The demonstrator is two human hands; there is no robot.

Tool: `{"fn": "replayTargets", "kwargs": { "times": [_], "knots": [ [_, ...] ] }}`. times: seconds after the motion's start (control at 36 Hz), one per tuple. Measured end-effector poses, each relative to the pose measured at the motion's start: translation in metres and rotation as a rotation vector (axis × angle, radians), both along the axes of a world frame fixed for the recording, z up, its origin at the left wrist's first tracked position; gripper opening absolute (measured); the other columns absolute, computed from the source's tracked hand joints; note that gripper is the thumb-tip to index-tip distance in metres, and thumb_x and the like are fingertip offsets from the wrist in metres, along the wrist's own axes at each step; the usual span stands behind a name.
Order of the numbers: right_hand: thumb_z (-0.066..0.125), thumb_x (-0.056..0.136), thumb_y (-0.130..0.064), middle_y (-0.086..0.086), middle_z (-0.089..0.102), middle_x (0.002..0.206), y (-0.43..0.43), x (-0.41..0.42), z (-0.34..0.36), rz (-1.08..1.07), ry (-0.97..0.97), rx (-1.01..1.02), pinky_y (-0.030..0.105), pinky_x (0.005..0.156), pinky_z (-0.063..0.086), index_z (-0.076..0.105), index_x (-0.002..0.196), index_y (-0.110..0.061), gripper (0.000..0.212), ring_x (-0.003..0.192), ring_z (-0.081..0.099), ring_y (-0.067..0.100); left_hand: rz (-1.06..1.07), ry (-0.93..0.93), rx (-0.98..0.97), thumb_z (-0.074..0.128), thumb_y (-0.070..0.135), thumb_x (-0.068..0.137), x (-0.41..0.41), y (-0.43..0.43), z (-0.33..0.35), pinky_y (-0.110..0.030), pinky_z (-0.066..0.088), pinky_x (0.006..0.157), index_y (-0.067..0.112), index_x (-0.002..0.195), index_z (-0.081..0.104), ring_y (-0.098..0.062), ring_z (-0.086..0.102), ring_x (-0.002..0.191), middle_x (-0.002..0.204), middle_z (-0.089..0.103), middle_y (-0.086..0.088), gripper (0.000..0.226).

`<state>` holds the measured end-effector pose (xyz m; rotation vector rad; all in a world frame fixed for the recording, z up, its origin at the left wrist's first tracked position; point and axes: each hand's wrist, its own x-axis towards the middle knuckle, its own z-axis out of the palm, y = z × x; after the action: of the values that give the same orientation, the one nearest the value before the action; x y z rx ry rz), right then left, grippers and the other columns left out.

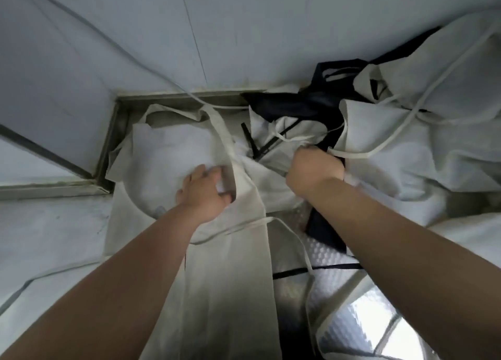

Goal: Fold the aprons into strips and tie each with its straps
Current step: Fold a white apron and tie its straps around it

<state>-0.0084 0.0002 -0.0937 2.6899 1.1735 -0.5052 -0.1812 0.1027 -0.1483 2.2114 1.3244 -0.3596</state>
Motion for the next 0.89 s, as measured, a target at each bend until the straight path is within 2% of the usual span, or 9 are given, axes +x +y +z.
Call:
{"fn": "replayTargets", "kwargs": {
  "times": [0.11, 0.17, 0.22, 0.31, 0.39, 0.5, 0.58, 0.75, 0.89],
  "knots": [
    [0.042, 0.094, -0.030, 0.014, 0.057, 0.112, -0.008, -0.030, -0.005, 0.164, -0.032, 0.263, 0.031, 0.070, 0.038, 0.049, 0.113, -0.005, 0.032, 0.099, 0.058, 0.032, -0.025, -0.073, -0.035, 0.055, 0.041, 0.091, -0.016, 0.002, -0.001, -0.031, 0.018, 0.115, 0.030, 0.147, 0.030, -0.023, 0.014, 0.144, 0.157, 0.014, -0.004, 0.061],
    [0.040, 0.095, -0.043, 0.012, 0.059, 0.108, -0.011, -0.039, -0.006, 0.166, 0.181, 0.342, 0.033, 0.070, 0.043, 0.050, 0.110, -0.009, 0.038, 0.098, 0.058, 0.031, -0.009, -0.130, -0.024, 0.054, 0.031, 0.093, -0.019, 0.003, -0.003, -0.026, 0.018, 0.113, 0.026, 0.143, 0.040, -0.019, 0.020, 0.143, 0.156, 0.021, -0.004, 0.052],
    [0.044, 0.092, -0.051, 0.010, 0.057, 0.116, -0.008, -0.052, -0.008, 0.152, 0.397, 0.276, 0.035, 0.081, 0.045, 0.043, 0.127, -0.014, 0.051, 0.107, 0.055, 0.030, 0.024, -0.180, 0.056, 0.052, 0.023, 0.093, -0.031, 0.006, -0.001, -0.031, 0.025, 0.113, 0.024, 0.137, 0.049, -0.020, 0.030, 0.139, 0.151, 0.033, -0.005, 0.044],
    [0.049, 0.094, -0.034, 0.011, 0.055, 0.123, -0.001, -0.065, -0.012, 0.157, 0.470, 0.189, 0.033, 0.087, 0.042, 0.010, 0.149, -0.031, 0.067, 0.111, 0.053, 0.029, 0.097, -0.200, 0.191, 0.048, 0.016, 0.093, -0.054, 0.014, 0.004, -0.038, 0.031, 0.110, 0.022, 0.132, 0.054, -0.024, 0.036, 0.134, 0.146, 0.041, -0.006, 0.040],
    [0.038, 0.094, -0.012, 0.016, 0.058, 0.115, 0.007, -0.073, -0.017, 0.143, 0.386, 0.254, 0.033, 0.079, 0.039, 0.001, 0.148, -0.038, 0.070, 0.100, 0.056, 0.031, 0.234, -0.085, 0.326, 0.042, 0.016, 0.095, -0.081, 0.022, 0.011, -0.041, 0.030, 0.107, 0.027, 0.136, 0.048, -0.026, 0.030, 0.134, 0.148, 0.034, -0.003, 0.042],
    [0.035, 0.089, -0.001, 0.014, 0.057, 0.114, 0.021, -0.084, -0.022, 0.092, 0.339, 0.313, 0.033, 0.077, 0.040, 0.004, 0.148, -0.040, 0.077, 0.100, 0.055, 0.029, 0.460, 0.017, 0.253, 0.036, 0.007, 0.093, -0.114, 0.036, 0.014, -0.049, 0.031, 0.101, 0.027, 0.143, 0.029, -0.036, 0.026, 0.130, 0.148, 0.023, -0.009, 0.055],
    [0.041, 0.090, -0.001, 0.013, 0.053, 0.122, 0.028, -0.087, -0.030, 0.048, 0.281, 0.297, 0.036, 0.079, 0.041, 0.007, 0.148, -0.038, 0.077, 0.109, 0.054, 0.031, 0.433, -0.036, 0.157, 0.035, 0.003, 0.091, -0.131, 0.047, 0.006, -0.045, 0.032, 0.103, 0.030, 0.146, 0.025, -0.037, 0.033, 0.126, 0.145, 0.025, -0.013, 0.063],
    [0.046, 0.087, -0.002, 0.016, 0.054, 0.112, 0.031, -0.093, -0.035, -0.057, 0.208, 0.349, 0.036, 0.072, 0.033, 0.024, 0.141, -0.024, 0.062, 0.103, 0.053, 0.034, 0.374, -0.173, 0.226, 0.045, 0.001, 0.091, -0.138, 0.059, -0.006, -0.031, 0.040, 0.094, 0.020, 0.131, 0.054, -0.031, 0.051, 0.115, 0.133, 0.051, -0.012, 0.045],
    [0.034, 0.090, 0.005, 0.021, 0.046, 0.123, 0.053, -0.079, -0.040, -0.150, 0.054, 0.363, 0.042, 0.072, 0.033, 0.035, 0.129, -0.011, 0.042, 0.105, 0.050, 0.038, 0.235, -0.220, 0.458, 0.045, -0.002, 0.092, -0.114, 0.079, -0.006, -0.033, 0.038, 0.095, 0.012, 0.132, 0.054, -0.032, 0.051, 0.115, 0.135, 0.046, -0.014, 0.043]
  ]
}}
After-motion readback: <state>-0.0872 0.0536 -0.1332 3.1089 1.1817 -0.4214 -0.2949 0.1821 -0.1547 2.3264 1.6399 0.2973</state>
